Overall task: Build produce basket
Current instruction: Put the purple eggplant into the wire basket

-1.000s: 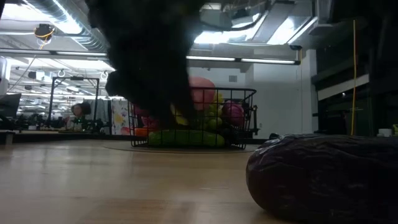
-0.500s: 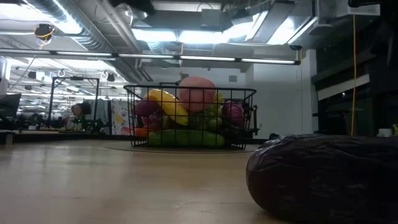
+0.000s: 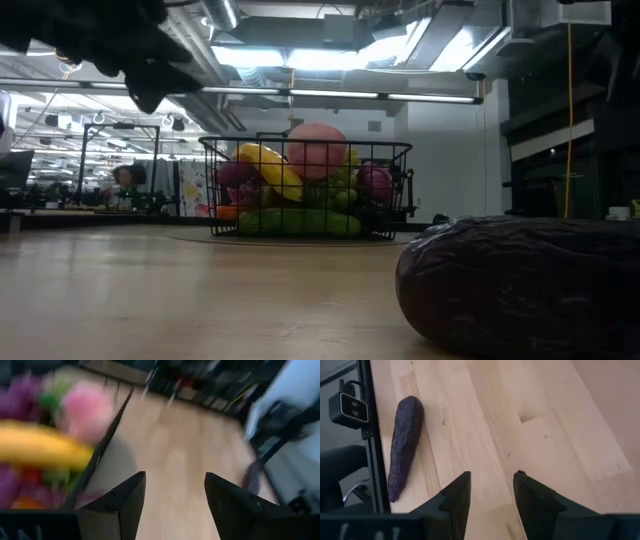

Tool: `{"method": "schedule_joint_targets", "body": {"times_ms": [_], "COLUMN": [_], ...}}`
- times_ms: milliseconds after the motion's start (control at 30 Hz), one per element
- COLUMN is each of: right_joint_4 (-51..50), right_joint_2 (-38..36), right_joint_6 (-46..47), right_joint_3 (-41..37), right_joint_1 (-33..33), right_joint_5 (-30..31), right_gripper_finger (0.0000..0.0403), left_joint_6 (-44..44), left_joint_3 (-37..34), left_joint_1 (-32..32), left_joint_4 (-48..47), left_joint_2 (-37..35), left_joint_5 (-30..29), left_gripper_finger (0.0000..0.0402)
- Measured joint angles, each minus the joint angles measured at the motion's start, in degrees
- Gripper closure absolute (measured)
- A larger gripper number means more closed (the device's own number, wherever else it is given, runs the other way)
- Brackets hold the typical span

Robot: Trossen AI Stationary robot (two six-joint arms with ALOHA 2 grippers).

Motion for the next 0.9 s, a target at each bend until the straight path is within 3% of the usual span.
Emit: {"method": "schedule_joint_targets", "body": {"times_ms": [100,200,500,900], "right_joint_4": [0.0,0.0,0.0,0.0], "right_joint_2": [0.0,0.0,0.0,0.0], "right_joint_6": [-2.9,-5.9,-14.4,-13.0], "right_joint_3": [0.0,0.0,0.0,0.0], "right_joint_1": [-0.4,-0.8,-4.2,-7.9], "right_joint_5": [1.9,6.0,9.4,7.3], "right_gripper_finger": [0.0254,0.0254,0.0254,0.0254], "left_joint_6": [6.7,9.1,13.4,11.2], "left_joint_3": [-6.9,-12.0,-18.2,-18.5], "left_joint_1": [1.6,3.6,7.4,7.5], "left_joint_4": [11.3,15.1,10.1,2.5], "left_joint_2": [-4.9,-9.2,-19.3,-23.9], "left_joint_5": [4.0,6.3,7.9,13.3], "left_gripper_finger": [0.0202,0.0202,0.0202,0.0202]}}
